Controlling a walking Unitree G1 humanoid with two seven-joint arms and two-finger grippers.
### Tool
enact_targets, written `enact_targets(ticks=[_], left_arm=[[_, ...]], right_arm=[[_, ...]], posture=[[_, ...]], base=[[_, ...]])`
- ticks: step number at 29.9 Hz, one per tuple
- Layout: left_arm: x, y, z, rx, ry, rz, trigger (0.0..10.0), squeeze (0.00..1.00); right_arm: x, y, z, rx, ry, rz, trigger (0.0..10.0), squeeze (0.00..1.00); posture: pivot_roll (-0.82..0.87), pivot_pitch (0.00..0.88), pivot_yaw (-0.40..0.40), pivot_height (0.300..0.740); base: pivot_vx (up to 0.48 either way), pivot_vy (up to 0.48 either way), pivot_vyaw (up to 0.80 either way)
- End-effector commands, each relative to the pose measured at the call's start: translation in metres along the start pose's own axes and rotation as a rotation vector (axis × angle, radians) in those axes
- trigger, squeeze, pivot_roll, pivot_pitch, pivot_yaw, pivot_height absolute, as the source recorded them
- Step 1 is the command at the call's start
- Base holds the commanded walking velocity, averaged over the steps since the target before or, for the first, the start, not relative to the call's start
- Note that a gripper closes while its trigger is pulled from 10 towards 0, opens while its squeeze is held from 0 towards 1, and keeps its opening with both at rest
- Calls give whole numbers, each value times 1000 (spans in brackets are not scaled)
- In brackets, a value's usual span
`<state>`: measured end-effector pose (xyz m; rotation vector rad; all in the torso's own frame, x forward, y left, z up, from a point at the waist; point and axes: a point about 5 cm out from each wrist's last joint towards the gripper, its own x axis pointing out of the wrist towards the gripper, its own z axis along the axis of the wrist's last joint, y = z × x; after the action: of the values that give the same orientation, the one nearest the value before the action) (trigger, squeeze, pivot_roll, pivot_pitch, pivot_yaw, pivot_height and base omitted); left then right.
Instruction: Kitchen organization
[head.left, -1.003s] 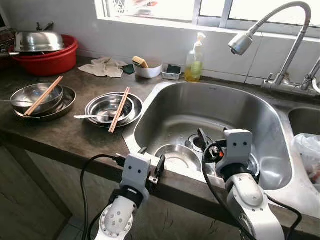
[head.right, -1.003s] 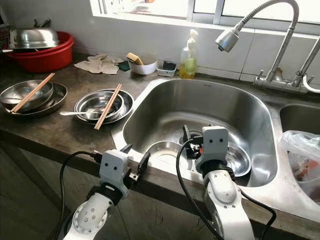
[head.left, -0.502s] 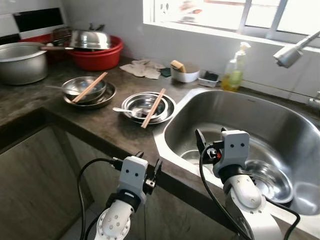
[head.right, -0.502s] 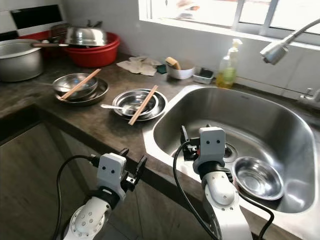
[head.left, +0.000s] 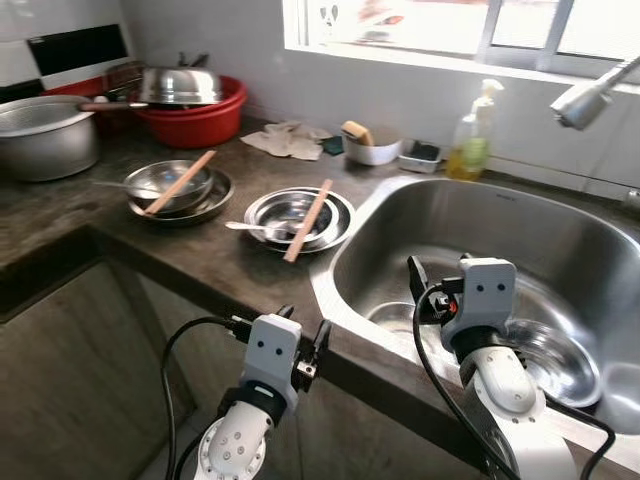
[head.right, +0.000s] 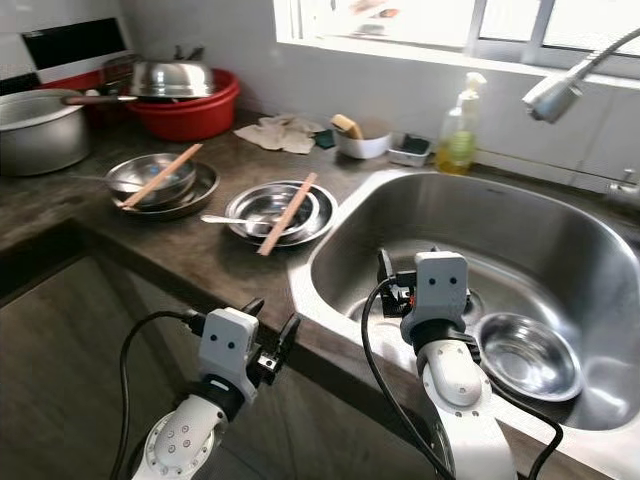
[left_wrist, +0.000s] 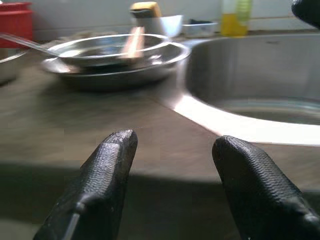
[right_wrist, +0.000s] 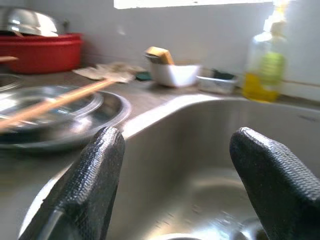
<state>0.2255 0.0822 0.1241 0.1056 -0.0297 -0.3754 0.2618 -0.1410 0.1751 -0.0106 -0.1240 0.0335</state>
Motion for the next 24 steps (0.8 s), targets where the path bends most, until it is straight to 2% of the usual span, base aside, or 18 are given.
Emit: enact_targets(ticks=[1,13,21,24], left_arm=[[0,1,-2,-3,15,5,10000,0],[0,-1,-4,-6,22,7,10000,0],[-1,-1,-5,-6,26,10,10000,0],[-1,-2,-5,-1,26,8,10000,0]], right_arm=[[2,-1,1,4,4,-2,10000,0],[9,-5,8,12,-17,3,10000,0],[13,-4,10,18,-18,16,10000,0],[14,-3,11,19,-21,21,10000,0]], posture=[[75,2,-39,740],[74,0,-45,740],[75,0,-48,740],[75,0,-49,740]], base=[[0,0,0],[0,0,0],[0,435,0],[0,0,0]])
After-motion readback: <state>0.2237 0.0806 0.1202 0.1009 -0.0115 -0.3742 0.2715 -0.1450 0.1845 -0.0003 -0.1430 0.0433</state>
